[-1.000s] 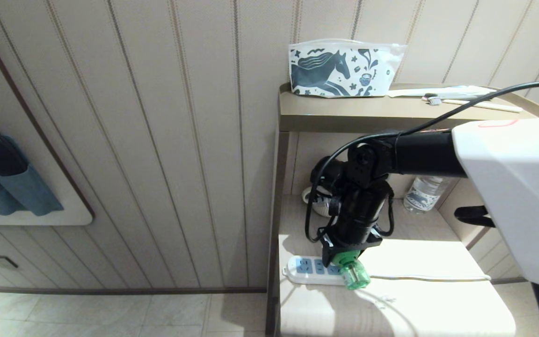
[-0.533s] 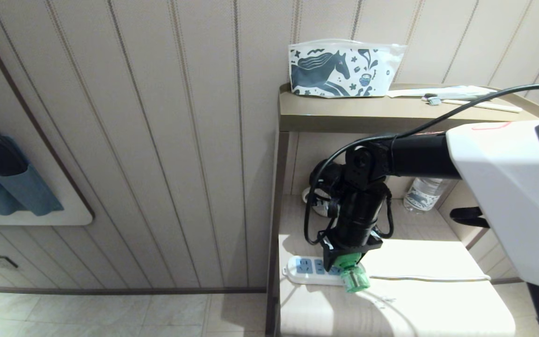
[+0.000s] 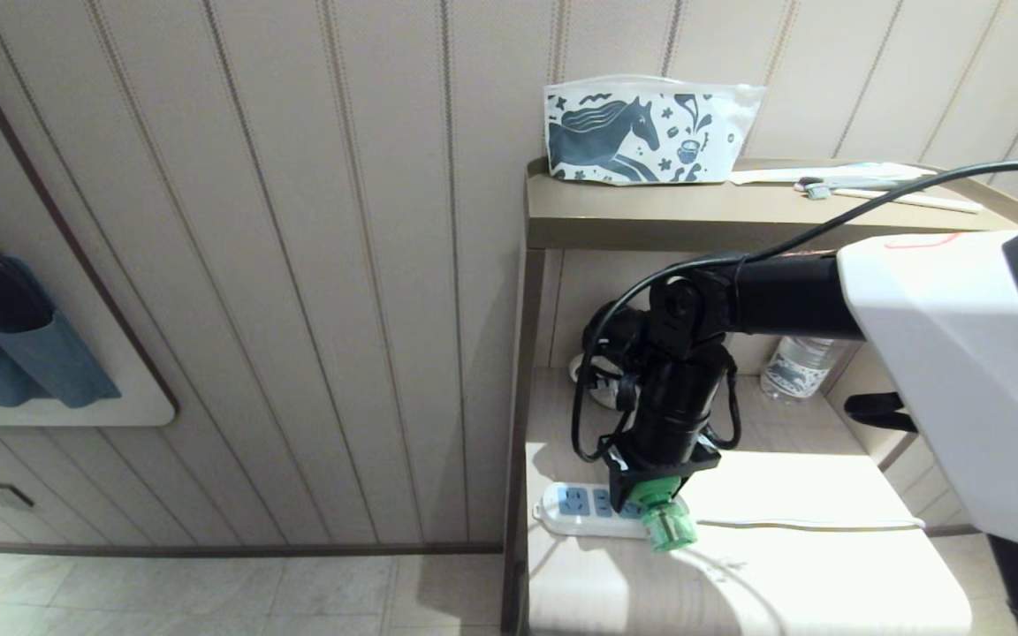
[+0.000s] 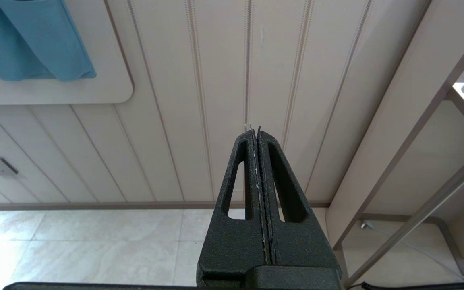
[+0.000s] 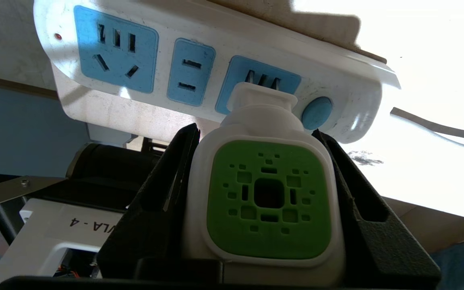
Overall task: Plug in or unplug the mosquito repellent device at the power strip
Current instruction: Insert the plug into the socket
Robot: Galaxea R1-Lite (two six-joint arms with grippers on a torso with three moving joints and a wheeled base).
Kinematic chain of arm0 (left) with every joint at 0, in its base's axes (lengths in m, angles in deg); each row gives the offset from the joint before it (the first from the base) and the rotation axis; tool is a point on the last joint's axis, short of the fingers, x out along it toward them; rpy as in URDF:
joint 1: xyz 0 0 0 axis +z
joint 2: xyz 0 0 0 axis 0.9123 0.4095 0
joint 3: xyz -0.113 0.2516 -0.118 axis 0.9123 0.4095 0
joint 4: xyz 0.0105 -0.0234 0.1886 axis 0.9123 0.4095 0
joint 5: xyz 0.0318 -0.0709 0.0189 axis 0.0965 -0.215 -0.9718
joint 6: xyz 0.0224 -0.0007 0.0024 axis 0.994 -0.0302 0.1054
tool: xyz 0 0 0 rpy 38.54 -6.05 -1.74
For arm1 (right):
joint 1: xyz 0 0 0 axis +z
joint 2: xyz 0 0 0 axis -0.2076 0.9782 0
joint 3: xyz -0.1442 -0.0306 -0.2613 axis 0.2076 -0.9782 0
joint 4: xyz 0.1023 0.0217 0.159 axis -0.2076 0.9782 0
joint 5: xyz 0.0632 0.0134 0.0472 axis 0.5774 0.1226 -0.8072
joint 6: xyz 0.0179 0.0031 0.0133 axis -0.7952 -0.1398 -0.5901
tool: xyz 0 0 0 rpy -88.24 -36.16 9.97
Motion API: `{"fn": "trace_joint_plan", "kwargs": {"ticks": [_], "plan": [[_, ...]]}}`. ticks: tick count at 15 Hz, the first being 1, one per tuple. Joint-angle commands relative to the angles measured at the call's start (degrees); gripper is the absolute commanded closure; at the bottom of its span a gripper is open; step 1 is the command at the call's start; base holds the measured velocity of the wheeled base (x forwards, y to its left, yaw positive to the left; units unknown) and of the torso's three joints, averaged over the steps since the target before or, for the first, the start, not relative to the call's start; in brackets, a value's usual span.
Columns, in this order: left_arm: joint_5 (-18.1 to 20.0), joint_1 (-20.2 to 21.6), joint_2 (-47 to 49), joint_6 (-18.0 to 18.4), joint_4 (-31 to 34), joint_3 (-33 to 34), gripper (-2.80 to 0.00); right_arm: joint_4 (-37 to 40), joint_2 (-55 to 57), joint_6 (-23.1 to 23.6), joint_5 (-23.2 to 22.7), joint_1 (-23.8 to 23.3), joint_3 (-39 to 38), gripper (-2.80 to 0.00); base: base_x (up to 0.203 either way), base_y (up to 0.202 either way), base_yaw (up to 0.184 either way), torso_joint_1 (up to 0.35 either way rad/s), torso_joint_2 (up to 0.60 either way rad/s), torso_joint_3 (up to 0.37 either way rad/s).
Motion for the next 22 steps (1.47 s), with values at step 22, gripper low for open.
{"fn": "trace_joint_plan", "kwargs": {"ticks": [22], "plan": [[0.00,0.01,0.08,-0.03,-0.03,0.00,0.00,-1.56,3.33,-0.13,0.32,-0.23,1.51,0.00,0.000,0.000,0.000,0.000,0.00,0.000]]}}
